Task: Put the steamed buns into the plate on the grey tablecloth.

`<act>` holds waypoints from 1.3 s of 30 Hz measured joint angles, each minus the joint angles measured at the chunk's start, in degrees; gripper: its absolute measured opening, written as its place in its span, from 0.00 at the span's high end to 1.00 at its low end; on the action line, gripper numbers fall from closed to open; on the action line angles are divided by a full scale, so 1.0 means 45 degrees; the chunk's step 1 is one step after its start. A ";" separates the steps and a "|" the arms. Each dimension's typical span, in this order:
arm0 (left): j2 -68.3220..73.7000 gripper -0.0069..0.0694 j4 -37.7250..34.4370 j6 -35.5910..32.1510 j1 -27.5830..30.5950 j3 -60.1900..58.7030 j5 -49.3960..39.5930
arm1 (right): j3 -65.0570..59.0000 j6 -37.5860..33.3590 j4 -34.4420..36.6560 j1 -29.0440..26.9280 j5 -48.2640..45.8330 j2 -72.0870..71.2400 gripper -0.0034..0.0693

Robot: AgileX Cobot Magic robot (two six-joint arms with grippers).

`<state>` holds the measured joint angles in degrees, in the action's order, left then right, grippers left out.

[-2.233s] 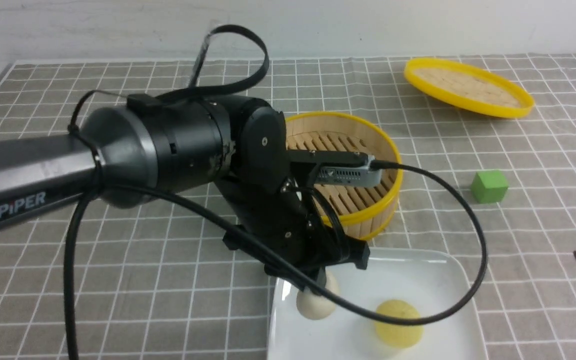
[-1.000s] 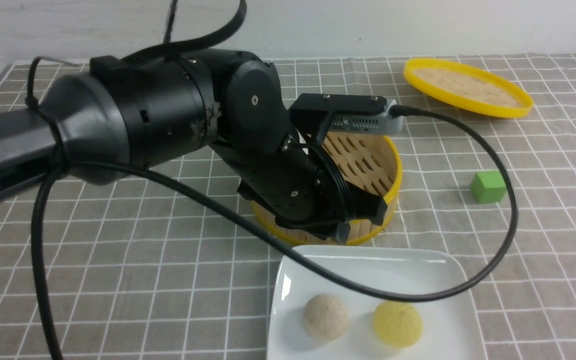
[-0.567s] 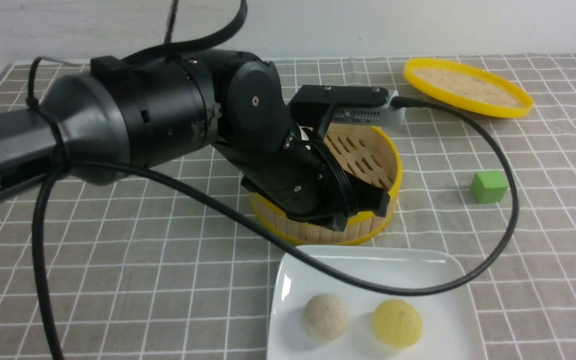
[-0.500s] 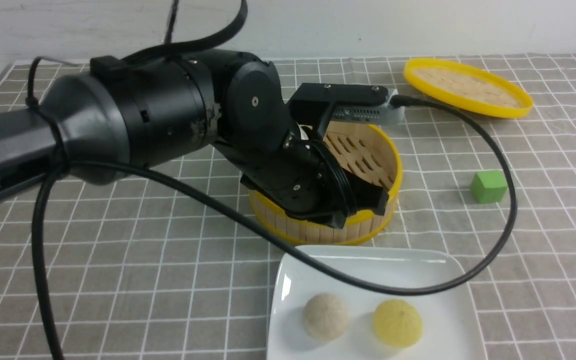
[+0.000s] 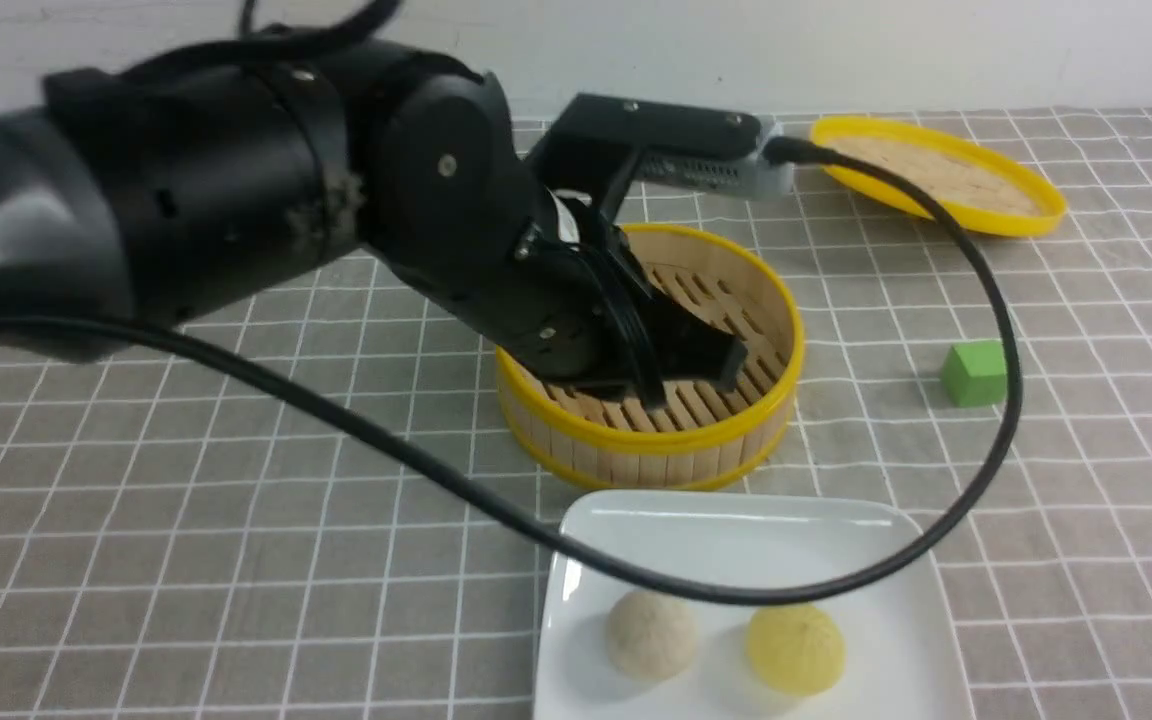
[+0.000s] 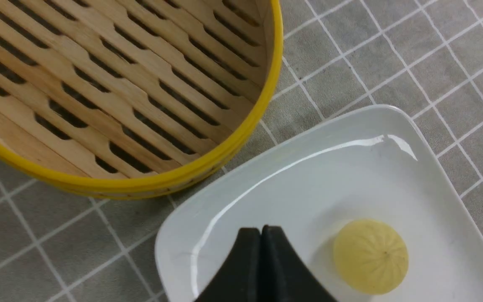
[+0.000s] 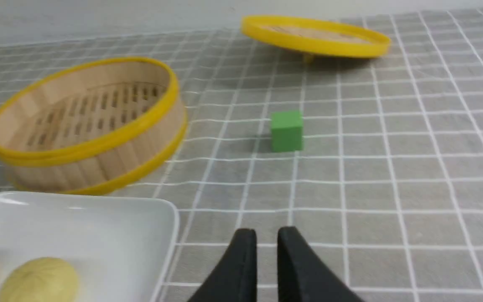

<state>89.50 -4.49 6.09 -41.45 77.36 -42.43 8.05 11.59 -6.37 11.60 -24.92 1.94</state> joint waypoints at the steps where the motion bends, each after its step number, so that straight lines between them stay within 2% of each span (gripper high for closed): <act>1: -0.0194 0.91 0.0191 0.0000 0.0000 0.0000 -0.0178 | -0.0179 0.0000 0.0000 -0.0325 0.0013 -0.0137 0.82; 5: -0.1396 0.91 0.1192 0.0479 0.0000 0.0000 -0.1191 | -0.0902 0.0000 0.0006 -0.1433 0.0013 -0.0554 0.81; 7: -0.2467 0.91 0.2105 0.1286 0.0000 0.0000 -0.2184 | -0.1427 0.0000 0.0015 -0.2023 0.0030 -0.0553 0.81; 18: -0.7364 0.91 0.5544 0.3596 0.0000 0.0007 -0.6329 | -0.1936 0.0000 0.0015 -0.2226 0.0598 -0.0566 0.78; 21: -0.8617 0.91 0.5676 0.4156 0.0000 -0.0661 -0.6329 | -0.1936 0.0000 0.0015 -0.2226 0.0598 -0.0566 0.78; 25: -1.0817 0.91 0.5430 0.4690 0.0000 -0.2920 -0.6316 | -0.1936 0.0000 0.0015 -0.2226 0.0598 -0.0566 0.77; 27: -1.2239 0.91 0.5412 0.5394 0.0000 -0.4832 -0.5550 | -0.1936 0.0000 0.0015 -0.2226 0.0598 -0.0566 0.77; 32: -1.4268 0.90 0.5534 0.7076 0.0000 -0.8839 -0.0211 | -0.1936 0.0000 0.0015 -0.2226 0.0598 -0.0566 0.77; 33: -1.4268 0.90 0.5534 0.7076 0.0000 -0.8969 -0.0211 | -0.1936 0.0000 0.0015 -0.2226 0.0598 -0.0566 0.76; 34: -1.4475 0.90 0.5550 0.7296 0.0000 -0.9773 0.1582 | -0.1936 0.0000 0.0015 -0.2226 0.0598 -0.0566 0.76; 36: -1.4558 0.89 0.5655 0.7439 0.0000 -1.0806 0.3566 | -0.1936 0.0000 0.0015 -0.2226 0.0598 -0.0566 0.76; 39: -1.4558 0.89 0.5779 0.7464 0.0000 -1.1752 0.4803 | -0.1936 0.0000 0.0015 -0.2226 0.0598 -0.0566 0.75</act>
<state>23.99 21.52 39.68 -41.45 24.47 -20.81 -0.66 11.59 -6.30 1.58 -22.23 -0.61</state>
